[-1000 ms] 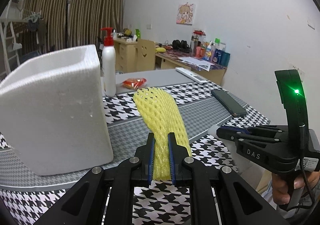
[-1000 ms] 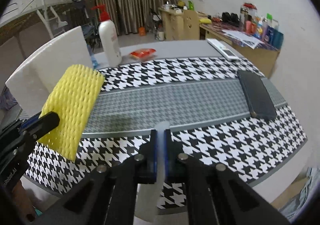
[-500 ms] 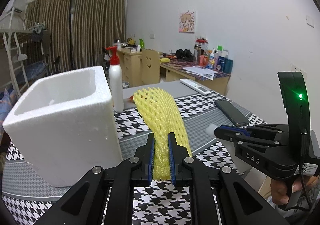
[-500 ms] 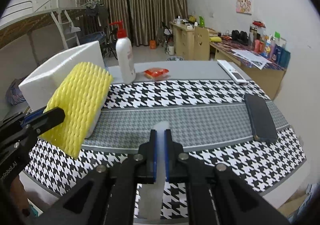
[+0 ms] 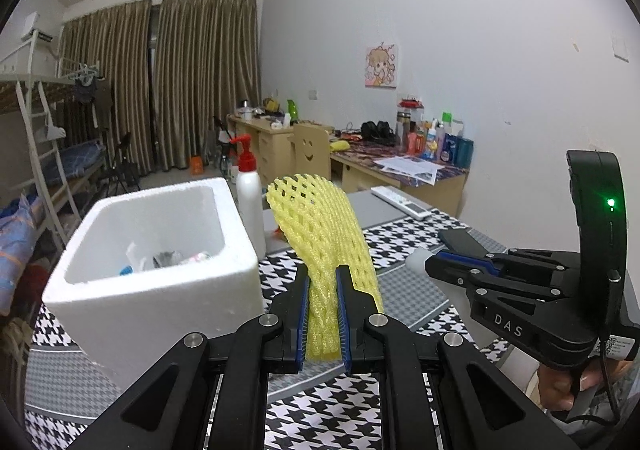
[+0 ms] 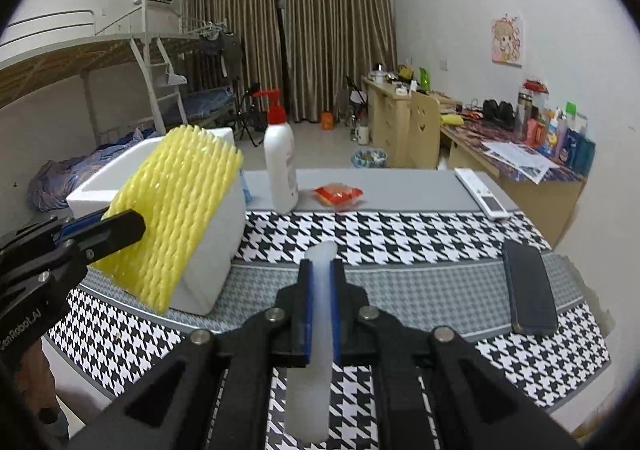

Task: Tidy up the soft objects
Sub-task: 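Lift and carry the sponge and white tube with both tools over the foam box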

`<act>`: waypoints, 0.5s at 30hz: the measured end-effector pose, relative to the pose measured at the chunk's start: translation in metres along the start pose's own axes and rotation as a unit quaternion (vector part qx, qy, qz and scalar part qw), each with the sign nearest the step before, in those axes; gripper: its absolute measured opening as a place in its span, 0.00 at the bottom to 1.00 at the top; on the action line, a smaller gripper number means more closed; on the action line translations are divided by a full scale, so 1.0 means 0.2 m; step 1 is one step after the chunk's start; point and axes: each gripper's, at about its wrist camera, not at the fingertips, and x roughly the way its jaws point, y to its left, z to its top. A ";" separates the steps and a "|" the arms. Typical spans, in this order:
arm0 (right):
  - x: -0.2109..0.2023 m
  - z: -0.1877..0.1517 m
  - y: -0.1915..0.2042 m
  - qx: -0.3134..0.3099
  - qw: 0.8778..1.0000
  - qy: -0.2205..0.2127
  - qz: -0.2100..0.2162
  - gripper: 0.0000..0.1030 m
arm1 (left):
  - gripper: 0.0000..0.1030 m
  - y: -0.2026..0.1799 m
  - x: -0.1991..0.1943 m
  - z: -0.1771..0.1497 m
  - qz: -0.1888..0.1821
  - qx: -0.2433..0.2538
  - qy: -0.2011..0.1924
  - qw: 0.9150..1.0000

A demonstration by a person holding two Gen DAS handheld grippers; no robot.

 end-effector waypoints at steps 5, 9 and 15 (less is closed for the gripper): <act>0.00 0.04 0.01 0.002 1.000 -0.012 0.000 0.10 | 0.13 0.02 -0.03 0.04 0.001 0.000 -0.012 1.000; -0.02 0.07 0.01 0.003 1.000 -0.022 0.005 0.10 | 0.13 0.03 -0.05 0.06 0.008 0.003 -0.021 1.000; -0.03 0.11 0.03 -0.005 0.999 -0.033 0.012 0.10 | 0.13 0.04 -0.08 0.09 0.018 0.006 -0.036 0.999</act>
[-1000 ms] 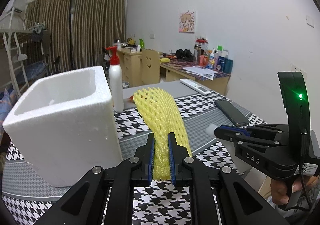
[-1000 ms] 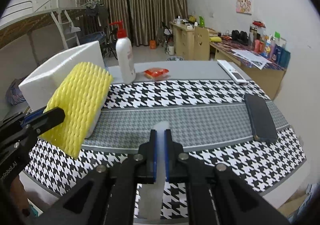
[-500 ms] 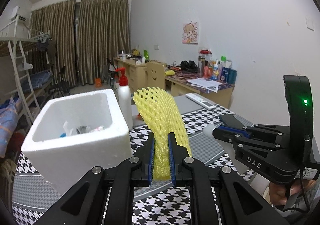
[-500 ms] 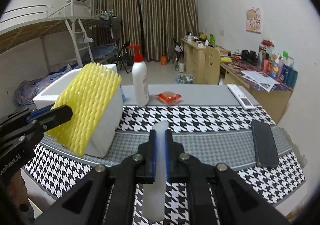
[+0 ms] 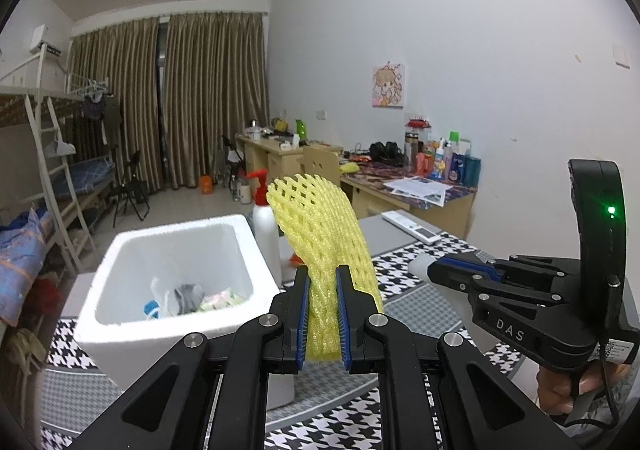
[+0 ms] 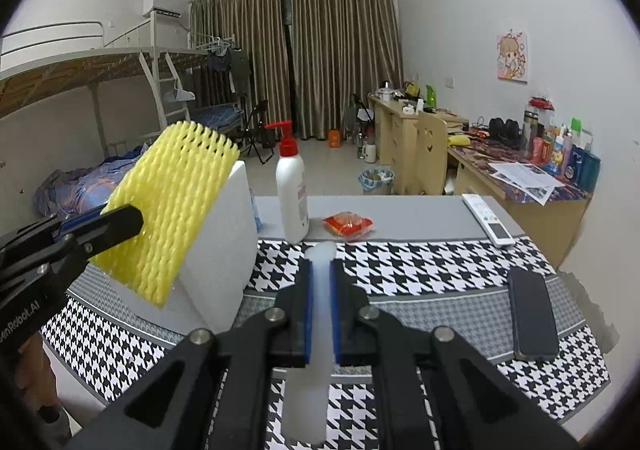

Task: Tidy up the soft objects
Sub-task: 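Lift and carry the sponge and white tube with both tools over the foam box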

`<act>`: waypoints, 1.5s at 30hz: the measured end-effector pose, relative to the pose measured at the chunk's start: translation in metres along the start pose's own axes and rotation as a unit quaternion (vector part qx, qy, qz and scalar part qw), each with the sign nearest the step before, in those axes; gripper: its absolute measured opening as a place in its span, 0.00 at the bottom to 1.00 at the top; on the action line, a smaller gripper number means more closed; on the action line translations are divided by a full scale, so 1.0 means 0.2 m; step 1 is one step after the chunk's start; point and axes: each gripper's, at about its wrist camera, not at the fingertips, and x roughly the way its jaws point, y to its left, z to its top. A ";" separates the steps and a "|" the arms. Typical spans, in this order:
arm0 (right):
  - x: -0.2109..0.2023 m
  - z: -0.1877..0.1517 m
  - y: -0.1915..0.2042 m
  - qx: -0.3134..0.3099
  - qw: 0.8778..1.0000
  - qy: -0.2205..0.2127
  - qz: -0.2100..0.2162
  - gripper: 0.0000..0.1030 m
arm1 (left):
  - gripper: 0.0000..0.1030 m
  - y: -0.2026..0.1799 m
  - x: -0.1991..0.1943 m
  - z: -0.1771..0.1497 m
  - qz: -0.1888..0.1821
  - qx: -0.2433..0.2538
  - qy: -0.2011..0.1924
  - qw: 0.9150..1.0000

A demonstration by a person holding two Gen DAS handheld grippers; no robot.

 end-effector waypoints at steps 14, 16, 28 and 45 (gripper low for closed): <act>0.00 0.11 0.06 -0.020 0.999 -0.025 0.015 0.11 | 0.13 0.05 -0.02 0.09 0.027 0.000 -0.022 0.999; 0.00 0.13 0.07 -0.022 0.999 -0.029 0.018 0.11 | 0.13 0.06 -0.03 0.10 0.030 0.001 -0.027 0.999; 0.06 0.23 0.14 -0.037 0.998 -0.033 0.037 0.11 | 0.13 0.16 -0.02 0.17 0.058 -0.009 -0.043 0.997; 0.12 0.31 0.26 -0.057 0.995 -0.041 0.064 0.11 | 0.13 0.29 -0.01 0.21 0.097 -0.017 -0.048 0.994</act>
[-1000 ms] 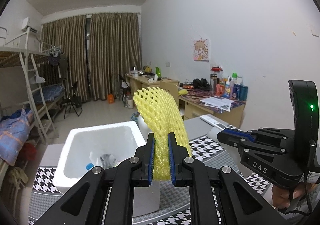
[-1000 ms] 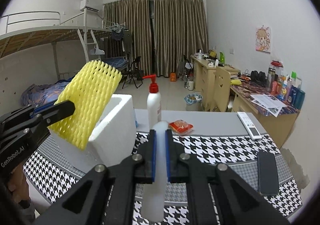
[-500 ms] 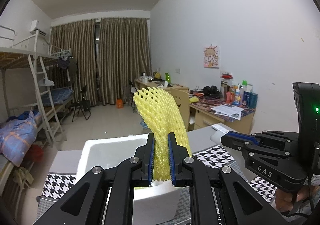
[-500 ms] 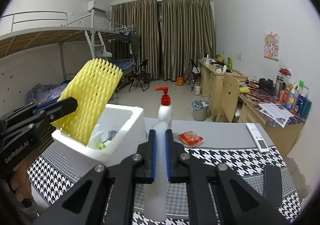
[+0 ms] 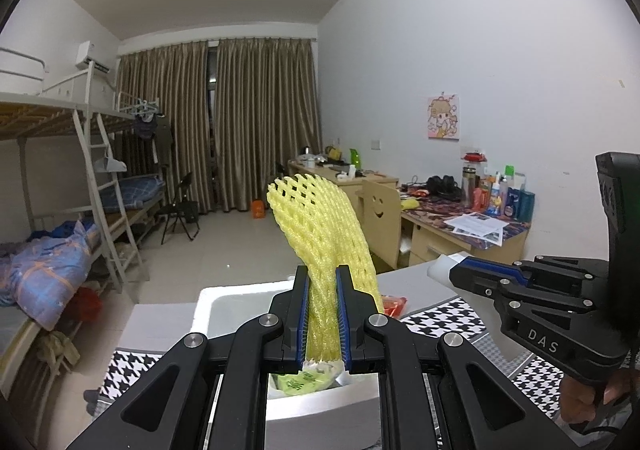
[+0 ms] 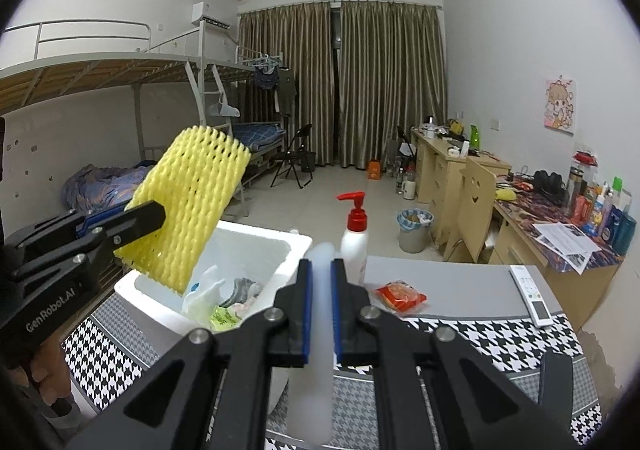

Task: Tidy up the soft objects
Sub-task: 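Lift and carry the sponge and white tube with both tools over the foam box, then open the left tool over the foam box to drop the sponge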

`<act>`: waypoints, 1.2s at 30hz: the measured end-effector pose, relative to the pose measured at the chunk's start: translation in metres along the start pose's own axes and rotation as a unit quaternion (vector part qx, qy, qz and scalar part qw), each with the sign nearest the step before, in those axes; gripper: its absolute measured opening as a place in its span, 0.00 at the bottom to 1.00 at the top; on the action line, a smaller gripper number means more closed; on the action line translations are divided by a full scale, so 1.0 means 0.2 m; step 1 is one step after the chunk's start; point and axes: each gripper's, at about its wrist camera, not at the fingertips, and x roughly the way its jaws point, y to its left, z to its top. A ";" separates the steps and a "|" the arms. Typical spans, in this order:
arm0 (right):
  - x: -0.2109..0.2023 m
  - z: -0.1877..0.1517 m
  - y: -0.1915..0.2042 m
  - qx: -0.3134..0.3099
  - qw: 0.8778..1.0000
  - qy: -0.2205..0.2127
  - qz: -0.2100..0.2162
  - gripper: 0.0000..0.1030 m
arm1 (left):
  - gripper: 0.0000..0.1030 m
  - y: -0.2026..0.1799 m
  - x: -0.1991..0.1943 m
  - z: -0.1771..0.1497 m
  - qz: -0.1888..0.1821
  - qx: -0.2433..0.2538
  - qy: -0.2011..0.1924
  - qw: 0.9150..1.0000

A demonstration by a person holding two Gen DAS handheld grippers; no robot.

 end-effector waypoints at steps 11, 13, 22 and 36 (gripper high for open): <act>0.05 0.03 0.08 -0.013 1.000 0.002 0.020 0.11 | 0.13 0.05 0.04 -0.01 0.031 -0.004 0.015 0.999; 0.06 0.04 0.09 -0.015 1.000 0.005 0.023 0.11 | 0.13 0.06 0.05 -0.02 0.035 -0.006 0.019 0.999; 0.11 0.06 0.14 -0.027 0.999 0.013 0.033 0.11 | 0.13 0.12 0.09 -0.05 0.053 -0.012 0.036 0.998; 0.16 0.07 0.20 -0.035 0.999 0.020 0.036 0.11 | 0.76 0.24 0.09 -0.09 0.061 -0.036 0.042 0.997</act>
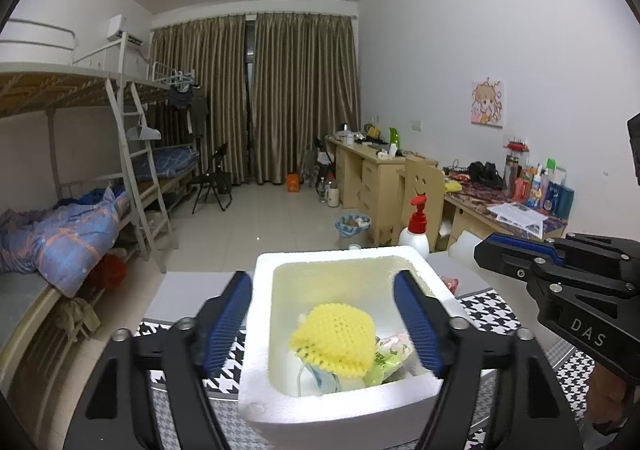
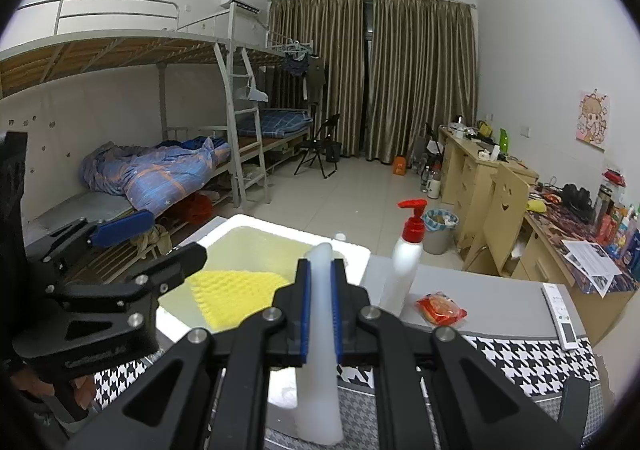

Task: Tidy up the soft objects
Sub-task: 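Open the left tool over the foam box to drop the sponge, then lower the white tube into the foam box and open the right tool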

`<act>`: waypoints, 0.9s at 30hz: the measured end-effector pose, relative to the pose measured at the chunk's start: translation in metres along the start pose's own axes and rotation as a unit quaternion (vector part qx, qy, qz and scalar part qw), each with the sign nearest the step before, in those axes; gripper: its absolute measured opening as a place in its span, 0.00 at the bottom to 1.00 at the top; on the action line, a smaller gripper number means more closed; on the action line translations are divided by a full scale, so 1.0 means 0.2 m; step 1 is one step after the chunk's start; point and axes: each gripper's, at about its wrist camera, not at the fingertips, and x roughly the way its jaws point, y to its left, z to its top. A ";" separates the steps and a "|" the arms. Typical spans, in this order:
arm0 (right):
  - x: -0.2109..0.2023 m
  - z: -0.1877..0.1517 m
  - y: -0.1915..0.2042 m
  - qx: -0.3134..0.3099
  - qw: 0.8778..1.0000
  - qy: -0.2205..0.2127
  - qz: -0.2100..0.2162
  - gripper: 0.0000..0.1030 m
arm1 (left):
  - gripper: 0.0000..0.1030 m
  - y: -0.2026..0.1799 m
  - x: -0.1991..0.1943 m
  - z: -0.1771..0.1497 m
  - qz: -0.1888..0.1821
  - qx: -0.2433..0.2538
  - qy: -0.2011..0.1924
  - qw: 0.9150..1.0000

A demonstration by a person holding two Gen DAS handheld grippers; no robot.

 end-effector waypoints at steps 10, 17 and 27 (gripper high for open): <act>0.05 0.03 0.05 -0.002 1.000 0.006 0.015 0.11 | 0.94 0.07 -0.05 0.01 0.024 -0.013 -0.020 0.999; 0.11 0.04 0.07 -0.004 1.000 0.018 0.022 0.11 | 0.98 0.13 -0.08 -0.01 0.035 -0.021 -0.021 0.999; 0.18 0.04 0.11 -0.002 0.999 0.035 0.025 0.11 | 0.98 0.18 -0.09 -0.04 0.056 -0.024 -0.023 0.998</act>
